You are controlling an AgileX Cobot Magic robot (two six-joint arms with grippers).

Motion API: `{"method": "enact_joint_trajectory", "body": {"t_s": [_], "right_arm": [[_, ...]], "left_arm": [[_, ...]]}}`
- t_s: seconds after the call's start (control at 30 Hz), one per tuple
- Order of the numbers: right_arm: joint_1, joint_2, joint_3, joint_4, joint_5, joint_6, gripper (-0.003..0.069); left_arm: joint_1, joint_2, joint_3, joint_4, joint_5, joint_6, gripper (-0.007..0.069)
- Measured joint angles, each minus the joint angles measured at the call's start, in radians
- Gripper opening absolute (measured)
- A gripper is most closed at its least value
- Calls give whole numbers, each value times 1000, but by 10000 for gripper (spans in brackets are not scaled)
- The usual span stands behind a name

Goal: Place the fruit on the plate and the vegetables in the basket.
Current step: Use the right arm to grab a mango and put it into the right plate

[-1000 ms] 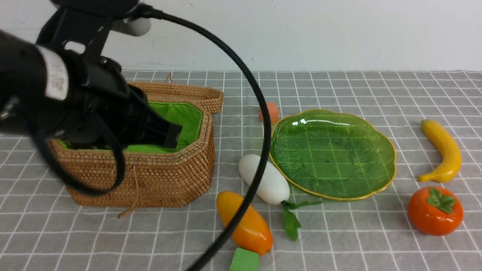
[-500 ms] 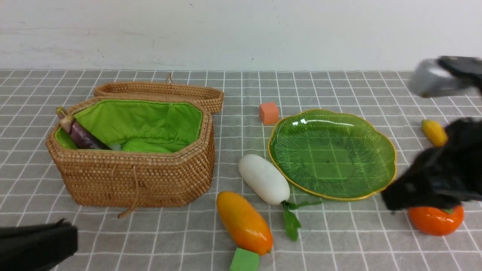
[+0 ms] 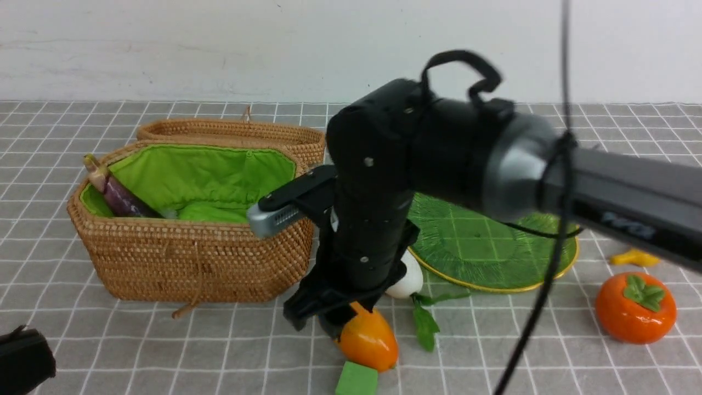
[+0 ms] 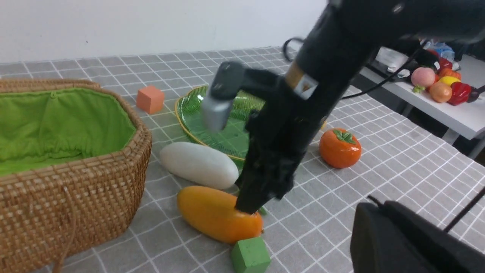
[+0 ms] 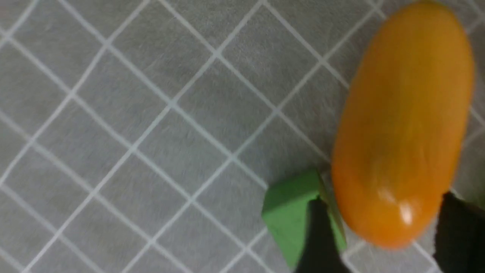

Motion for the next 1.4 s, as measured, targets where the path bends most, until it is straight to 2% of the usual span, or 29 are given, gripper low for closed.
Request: {"method": "enact_joint_trajectory", "body": {"t_s": [0.13,0.23,0.37,0.6,0.8,1.03,1.13,1.27,1.4], "right_arm": [[0,79,-45,-21,-6,14,596],[0,109,-49,-48,-19,29,624],[-6,142,-51,-56,-54,44,615],[-30,188,-51,-56,-70,56,526],[-30,181,-51,-56,-70,57,526],[-39,-37,-51,-24,-6,128,526],[-83,-122,-53,-67,0,158,526],[-276,-153,-52,-147,-57,170,526],[-442,-90,-41,-134,-210,126,526]], "left_arm": [[0,0,0,0,-30,0,-13],[0,0,0,0,-34,0,-11],[0,0,0,1,-34,0,-6],[0,0,0,3,-31,0,0],[0,0,0,6,-29,0,6],[0,7,0,11,-39,1,11],[0,38,0,11,-60,20,13],[0,135,0,11,-110,66,15],[0,205,0,11,-195,71,17]]}}
